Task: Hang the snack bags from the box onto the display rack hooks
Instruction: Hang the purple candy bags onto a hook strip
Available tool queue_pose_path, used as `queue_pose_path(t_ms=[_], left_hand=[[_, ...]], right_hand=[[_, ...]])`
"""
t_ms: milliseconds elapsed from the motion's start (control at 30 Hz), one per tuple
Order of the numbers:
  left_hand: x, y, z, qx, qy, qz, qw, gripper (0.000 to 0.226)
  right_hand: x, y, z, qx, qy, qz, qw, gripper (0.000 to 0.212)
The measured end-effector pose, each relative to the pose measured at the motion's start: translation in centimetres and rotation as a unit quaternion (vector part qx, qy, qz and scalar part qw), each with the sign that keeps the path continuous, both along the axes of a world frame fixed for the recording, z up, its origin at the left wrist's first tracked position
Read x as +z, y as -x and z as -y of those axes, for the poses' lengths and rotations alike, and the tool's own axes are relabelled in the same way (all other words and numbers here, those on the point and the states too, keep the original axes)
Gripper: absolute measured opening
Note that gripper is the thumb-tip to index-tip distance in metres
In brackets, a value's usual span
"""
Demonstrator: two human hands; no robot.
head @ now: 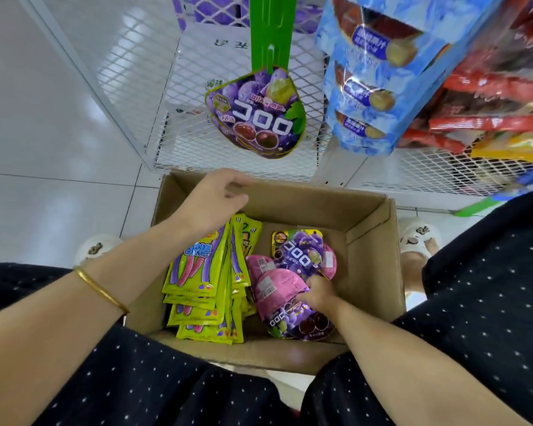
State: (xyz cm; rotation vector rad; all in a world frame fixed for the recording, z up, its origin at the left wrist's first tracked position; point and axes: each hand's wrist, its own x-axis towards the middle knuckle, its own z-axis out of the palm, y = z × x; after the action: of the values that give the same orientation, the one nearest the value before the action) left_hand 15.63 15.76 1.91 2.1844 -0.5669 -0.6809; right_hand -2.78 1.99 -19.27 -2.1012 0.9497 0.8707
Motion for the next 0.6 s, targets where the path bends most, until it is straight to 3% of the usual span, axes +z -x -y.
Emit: queue_pose_path(t_ms=[67, 167, 300, 367, 467, 533, 600], left_hand=[[0.0, 0.1, 0.0, -0.009, -0.003, -0.007, 1.0, 0.03], [0.1, 0.7, 0.0, -0.061, -0.039, -0.009, 0.997, 0.027], [0.1, 2.3, 0.4, -0.183, -0.081, -0.035, 0.979, 0.033], [-0.1, 3.3, 0.7, -0.269, -0.144, 0.027, 0.952, 0.053], [-0.6, 4.3, 0.8, -0.331, -0.201, 0.155, 0.909, 0.072], [-0.5, 4.1, 0.9, -0.286, -0.153, 0.213, 0.922, 0.05], [0.3, 3.0, 0.9, -0.197, -0.097, 0.218, 0.951, 0.021]], right_hand=[[1.5, -0.8, 0.0, -0.012, -0.044, 0.017, 0.999, 0.042], [5.8, -3.4, 0.3, -0.026, -0.111, 0.045, 0.992, 0.041], [12.7, -6.2, 1.5, -0.213, -0.186, 0.095, 0.955, 0.025], [15.4, -6.7, 2.0, -0.3, -0.244, 0.118, 0.915, 0.018], [18.7, -7.0, 2.5, -0.355, -0.333, 0.113, 0.866, 0.026], [20.6, -7.1, 2.7, -0.376, -0.375, 0.108, 0.841, 0.027], [22.4, -6.9, 2.8, -0.358, -0.373, 0.11, 0.849, 0.034]])
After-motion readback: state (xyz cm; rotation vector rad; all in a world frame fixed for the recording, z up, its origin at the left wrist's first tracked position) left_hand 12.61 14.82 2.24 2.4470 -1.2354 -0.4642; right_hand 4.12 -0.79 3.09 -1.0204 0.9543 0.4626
